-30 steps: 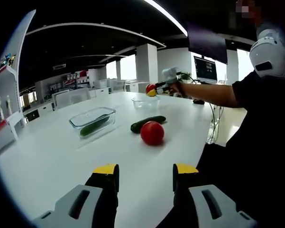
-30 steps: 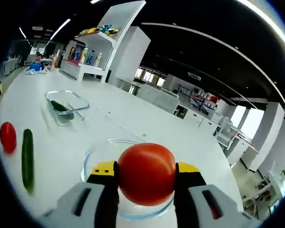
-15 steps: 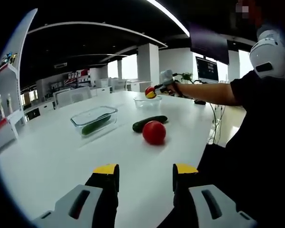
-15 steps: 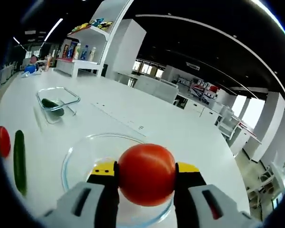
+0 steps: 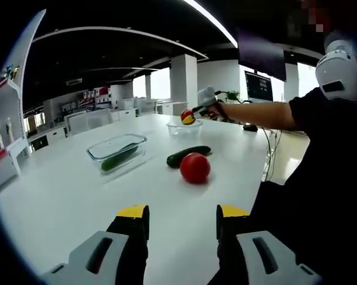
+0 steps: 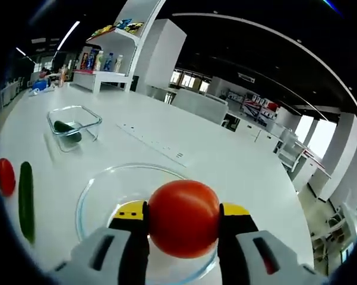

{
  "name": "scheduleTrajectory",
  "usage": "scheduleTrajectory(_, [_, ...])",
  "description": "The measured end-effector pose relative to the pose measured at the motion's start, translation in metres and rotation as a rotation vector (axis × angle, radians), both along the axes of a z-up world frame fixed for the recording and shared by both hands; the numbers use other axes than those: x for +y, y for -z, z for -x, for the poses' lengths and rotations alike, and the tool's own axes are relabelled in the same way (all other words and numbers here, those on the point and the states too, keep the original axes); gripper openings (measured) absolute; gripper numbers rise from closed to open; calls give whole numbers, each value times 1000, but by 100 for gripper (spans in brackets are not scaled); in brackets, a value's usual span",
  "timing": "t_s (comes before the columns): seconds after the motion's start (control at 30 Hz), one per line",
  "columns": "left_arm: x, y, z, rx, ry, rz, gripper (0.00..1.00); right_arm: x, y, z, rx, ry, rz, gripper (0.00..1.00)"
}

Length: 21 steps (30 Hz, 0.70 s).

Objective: Sort the scattered tomatoes and cucumbers on the table and place them into their respective storage containers

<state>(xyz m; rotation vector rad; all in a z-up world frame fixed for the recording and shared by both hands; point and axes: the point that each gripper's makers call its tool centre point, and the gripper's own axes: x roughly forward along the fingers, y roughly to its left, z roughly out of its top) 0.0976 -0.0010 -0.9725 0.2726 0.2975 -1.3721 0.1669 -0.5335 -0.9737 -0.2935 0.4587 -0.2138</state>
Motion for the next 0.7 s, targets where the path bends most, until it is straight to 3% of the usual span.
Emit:
scheduleTrajectory(0.27, [3,-2,0,-2,-7,5,45,-3,2,-6,-16,-1,-40,43])
scheduleTrajectory(0.33, [4,0,0,-1,-9,2,45,-1,-8,-10,-57,-12,-39,43])
scheduleTrajectory(0.4, [4,1,1,2,-9,1,45,2,-10,-7,-63,-23,-31,48])
scheduleTrajectory(0.5, [3,1,2,1,-5,2,45,1,-11,-7,-43,-25,3,49])
scheduleTrajectory(0.7, [3,-2,3,-4,-6,8,45,-3,-18,-3,-58,-9,5,47])
